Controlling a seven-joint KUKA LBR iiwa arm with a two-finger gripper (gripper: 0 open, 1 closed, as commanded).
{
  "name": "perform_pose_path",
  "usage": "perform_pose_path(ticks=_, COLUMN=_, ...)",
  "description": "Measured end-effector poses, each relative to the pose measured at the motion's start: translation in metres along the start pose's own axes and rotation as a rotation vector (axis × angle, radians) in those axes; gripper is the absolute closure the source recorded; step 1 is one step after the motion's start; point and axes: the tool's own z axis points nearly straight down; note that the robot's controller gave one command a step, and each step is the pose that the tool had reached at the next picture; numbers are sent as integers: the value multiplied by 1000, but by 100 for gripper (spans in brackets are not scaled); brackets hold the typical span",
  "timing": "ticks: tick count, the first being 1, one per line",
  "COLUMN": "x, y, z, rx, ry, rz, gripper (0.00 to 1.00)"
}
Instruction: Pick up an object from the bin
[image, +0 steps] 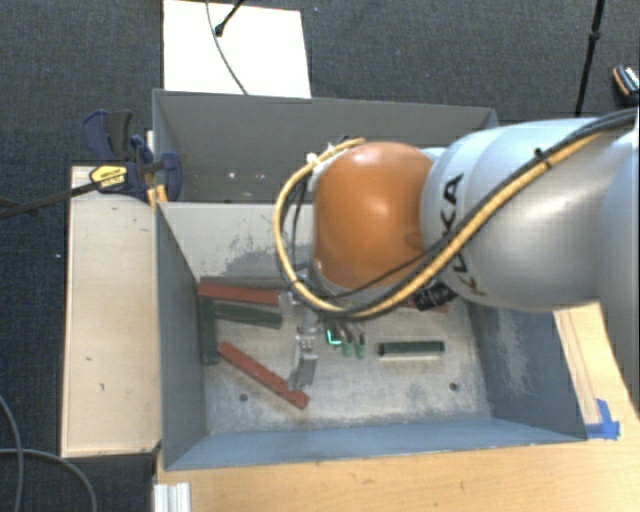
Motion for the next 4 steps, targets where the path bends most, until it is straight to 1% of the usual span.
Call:
perform_pose_path(ticks=1, x=16, y=22, z=136, rx=1, ry=-1, rz=-122, gripper=0)
perform_pose_path(ticks=2, x=-10, y=-32, z=132, rx=2, ry=-11, rz=-71, gripper=0)
perform_pose_path(ticks=3, x=-8, y=-28, z=132, rx=-1, ry=-9, rz=-70, gripper=100)
perform_pose_path(ticks=4, x=5, y=-25, z=-15, rx=-3, ry=-15, rz=-69, gripper=100)
